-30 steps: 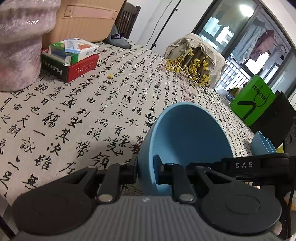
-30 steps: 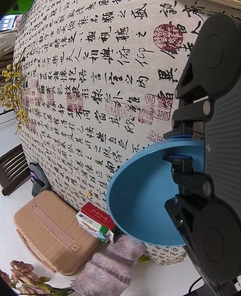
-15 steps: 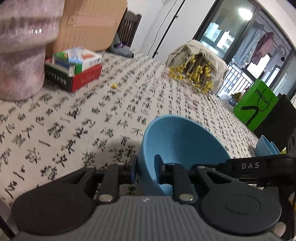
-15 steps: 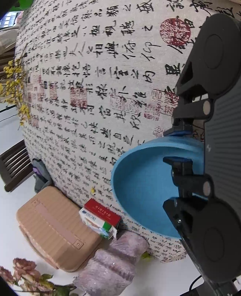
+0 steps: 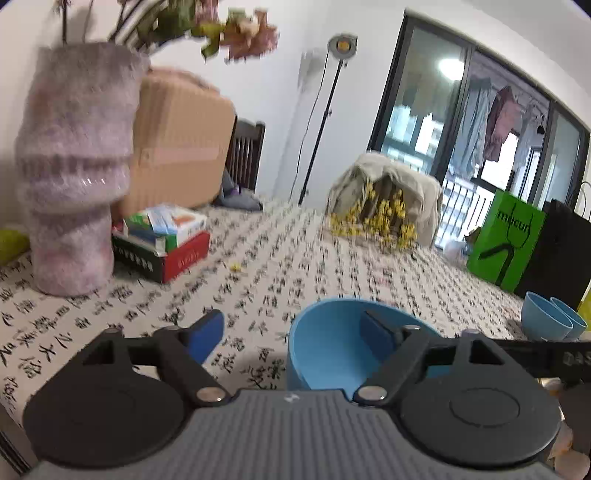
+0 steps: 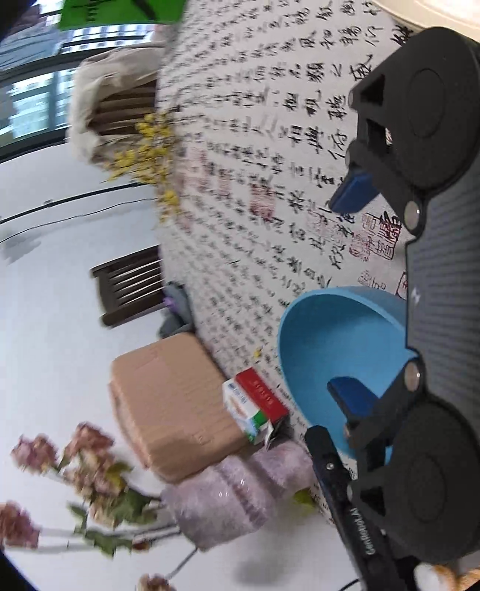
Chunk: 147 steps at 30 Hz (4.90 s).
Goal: Organize plates and bowls
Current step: 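Lower the blue bowl onto the table and open both grippers, then withdraw both open grippers from the placed blue bowl, then move both open grippers toward the next blue bowl by the green bag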
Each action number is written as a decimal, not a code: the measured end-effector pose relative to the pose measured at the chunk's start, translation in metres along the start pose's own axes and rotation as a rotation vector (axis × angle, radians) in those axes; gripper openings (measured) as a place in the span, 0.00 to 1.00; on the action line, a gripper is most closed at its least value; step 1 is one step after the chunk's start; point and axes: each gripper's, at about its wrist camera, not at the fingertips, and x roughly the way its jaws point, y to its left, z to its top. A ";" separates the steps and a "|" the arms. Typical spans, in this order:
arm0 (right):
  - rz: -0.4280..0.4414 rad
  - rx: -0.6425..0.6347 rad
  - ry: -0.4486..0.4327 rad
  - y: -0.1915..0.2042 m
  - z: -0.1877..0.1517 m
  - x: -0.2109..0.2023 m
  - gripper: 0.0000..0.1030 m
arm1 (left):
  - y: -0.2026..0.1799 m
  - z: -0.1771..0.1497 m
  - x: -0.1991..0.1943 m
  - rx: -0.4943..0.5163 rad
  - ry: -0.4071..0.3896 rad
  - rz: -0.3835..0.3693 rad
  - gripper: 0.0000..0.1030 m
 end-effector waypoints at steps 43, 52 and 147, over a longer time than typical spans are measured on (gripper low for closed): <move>-0.288 -0.134 -0.378 -0.050 -0.075 -0.142 1.00 | -0.096 -0.040 -0.055 0.113 -0.252 -0.071 1.00; -0.335 -0.136 -0.390 -0.081 -0.057 -0.156 1.00 | -0.132 -0.032 -0.034 0.130 -0.237 -0.154 1.00; -0.423 0.511 -0.263 -0.416 0.064 -0.137 1.00 | -0.420 0.054 0.247 0.256 0.255 -0.261 1.00</move>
